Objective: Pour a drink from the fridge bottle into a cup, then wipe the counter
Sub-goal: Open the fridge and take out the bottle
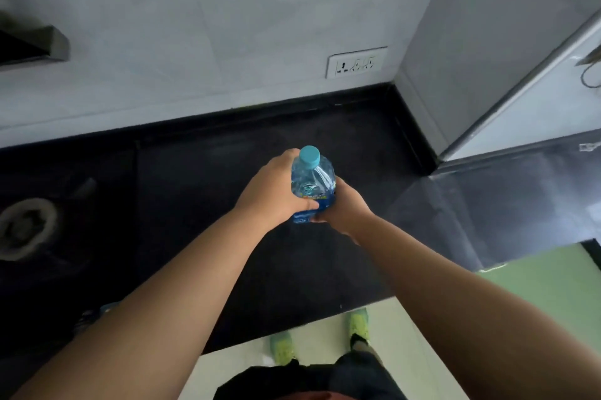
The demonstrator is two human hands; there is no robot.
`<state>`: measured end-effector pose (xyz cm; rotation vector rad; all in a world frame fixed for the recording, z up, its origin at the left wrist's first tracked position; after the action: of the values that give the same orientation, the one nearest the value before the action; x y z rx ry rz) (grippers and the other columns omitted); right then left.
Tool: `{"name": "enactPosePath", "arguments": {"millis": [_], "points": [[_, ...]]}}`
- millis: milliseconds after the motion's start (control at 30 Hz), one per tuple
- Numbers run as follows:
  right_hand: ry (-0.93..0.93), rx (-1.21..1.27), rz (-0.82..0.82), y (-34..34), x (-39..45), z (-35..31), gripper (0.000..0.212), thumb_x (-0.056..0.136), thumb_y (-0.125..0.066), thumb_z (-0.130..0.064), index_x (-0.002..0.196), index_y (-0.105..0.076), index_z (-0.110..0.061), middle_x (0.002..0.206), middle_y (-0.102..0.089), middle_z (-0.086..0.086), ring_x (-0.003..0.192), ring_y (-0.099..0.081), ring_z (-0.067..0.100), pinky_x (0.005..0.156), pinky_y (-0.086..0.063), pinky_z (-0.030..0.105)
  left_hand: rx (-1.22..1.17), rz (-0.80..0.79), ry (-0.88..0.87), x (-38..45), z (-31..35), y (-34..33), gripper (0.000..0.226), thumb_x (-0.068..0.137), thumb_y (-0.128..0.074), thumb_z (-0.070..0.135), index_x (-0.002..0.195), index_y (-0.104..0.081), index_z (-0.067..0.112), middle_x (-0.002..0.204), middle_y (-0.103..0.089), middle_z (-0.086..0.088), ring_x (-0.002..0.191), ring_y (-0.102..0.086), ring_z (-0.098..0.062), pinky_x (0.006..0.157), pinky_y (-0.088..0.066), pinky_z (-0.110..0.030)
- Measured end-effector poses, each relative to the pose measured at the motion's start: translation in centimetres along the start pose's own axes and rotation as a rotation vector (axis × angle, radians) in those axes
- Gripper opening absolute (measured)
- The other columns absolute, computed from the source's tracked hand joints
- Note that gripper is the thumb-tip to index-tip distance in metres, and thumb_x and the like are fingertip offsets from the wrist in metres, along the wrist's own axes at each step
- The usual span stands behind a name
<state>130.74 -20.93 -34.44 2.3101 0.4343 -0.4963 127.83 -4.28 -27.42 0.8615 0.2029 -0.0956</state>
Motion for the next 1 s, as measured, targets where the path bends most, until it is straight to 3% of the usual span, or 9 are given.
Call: {"name": "enactPosePath", "arguments": {"millis": [133,467,700,733,800,867,933,1000], "points": [[0.019,-0.069,-0.04,-0.9,2.8,0.6,0.082,0.07,-0.095,-0.021,0.14,-0.052,-0.025,0.12,-0.071,-0.007,0.112,-0.067,0.018,0.098,-0.057,0.041,0.019,0.016,0.065,1.7,-0.8,-0.8,0.089,0.068,-0.097,0.034,0.141,-0.047,0.026,0.129,-0.06,0.004,0.108,-0.06,-0.013,0.092,-0.052,-0.034],[0.005,-0.063,-0.098,-2.0,5.7,1.9,0.072,0.074,-0.091,-0.017,0.135,-0.053,-0.024,0.117,-0.071,-0.006,0.108,-0.069,0.019,0.095,-0.058,0.04,-0.017,0.057,0.146,3.4,-2.0,-3.8,0.09,0.066,-0.097,0.033,0.14,-0.045,0.029,0.133,-0.058,0.003,0.115,-0.064,-0.02,0.098,-0.057,-0.046],[0.025,-0.251,-0.159,-1.6,4.8,0.7,0.061,0.093,-0.073,-0.018,0.148,-0.046,-0.015,0.138,-0.061,0.005,0.124,-0.062,0.025,0.105,-0.052,0.041,-0.026,0.066,0.139,3.4,-2.3,-4.3,0.089,0.069,-0.096,0.026,0.141,-0.044,0.026,0.138,-0.055,0.001,0.121,-0.061,-0.019,0.102,-0.054,-0.042],[0.033,-0.281,-0.159,-1.4,4.4,0.6,0.055,0.096,-0.068,-0.019,0.147,-0.048,-0.013,0.138,-0.06,0.007,0.123,-0.062,0.027,0.103,-0.053,0.04,-0.024,0.06,0.142,3.3,-2.2,-4.3,0.09,0.069,-0.097,0.026,0.142,-0.044,0.025,0.138,-0.054,0.0,0.122,-0.061,-0.02,0.103,-0.053,-0.042],[0.007,-0.239,-0.12,-0.8,3.7,0.6,0.041,0.095,-0.064,-0.019,0.135,-0.058,-0.011,0.121,-0.069,0.007,0.104,-0.069,0.025,0.081,-0.057,0.034,-0.025,0.025,0.159,3.3,-2.1,-4.1,0.104,0.067,-0.098,0.028,0.151,-0.037,0.024,0.145,-0.052,-0.003,0.128,-0.06,-0.024,0.106,-0.052,-0.045],[-0.004,-0.197,-0.071,0.1,3.0,0.6,0.033,0.091,-0.062,-0.02,0.123,-0.066,-0.014,0.102,-0.072,0.002,0.082,-0.067,0.015,0.057,-0.048,0.024,-0.027,-0.026,0.201,3.2,-1.8,-3.6,0.126,0.069,-0.097,0.027,0.165,-0.014,0.025,0.159,-0.041,-0.007,0.14,-0.051,-0.027,0.115,-0.045,-0.046],[0.004,-0.196,-0.061,1.1,2.2,0.4,0.026,0.091,-0.059,-0.022,0.114,-0.07,-0.016,0.093,-0.073,0.0,0.075,-0.066,0.013,0.05,-0.042,0.023,-0.005,-0.038,0.233,2.6,-1.3,-3.2,0.136,0.074,-0.094,0.025,0.167,0.005,0.023,0.165,-0.033,-0.009,0.145,-0.045,-0.027,0.119,-0.04,-0.046],[0.012,-0.201,-0.062,2.2,1.3,-0.1,0.023,0.092,-0.06,-0.025,0.108,-0.074,-0.016,0.09,-0.074,0.002,0.076,-0.069,0.018,0.053,-0.049,0.027,0.012,-0.021,0.262,1.7,-0.6,-2.7,0.134,0.077,-0.092,0.025,0.167,0.008,0.019,0.165,-0.031,-0.01,0.146,-0.044,-0.028,0.119,-0.041,-0.044]]}}
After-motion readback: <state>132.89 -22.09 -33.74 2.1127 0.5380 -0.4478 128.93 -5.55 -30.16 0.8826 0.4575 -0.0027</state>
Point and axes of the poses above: each hand's wrist, its own x-axis towards the middle knuckle, its own y-axis out of the back of the hand, z = x × y, the point moved 1 cm from there along x, towards the middle knuckle
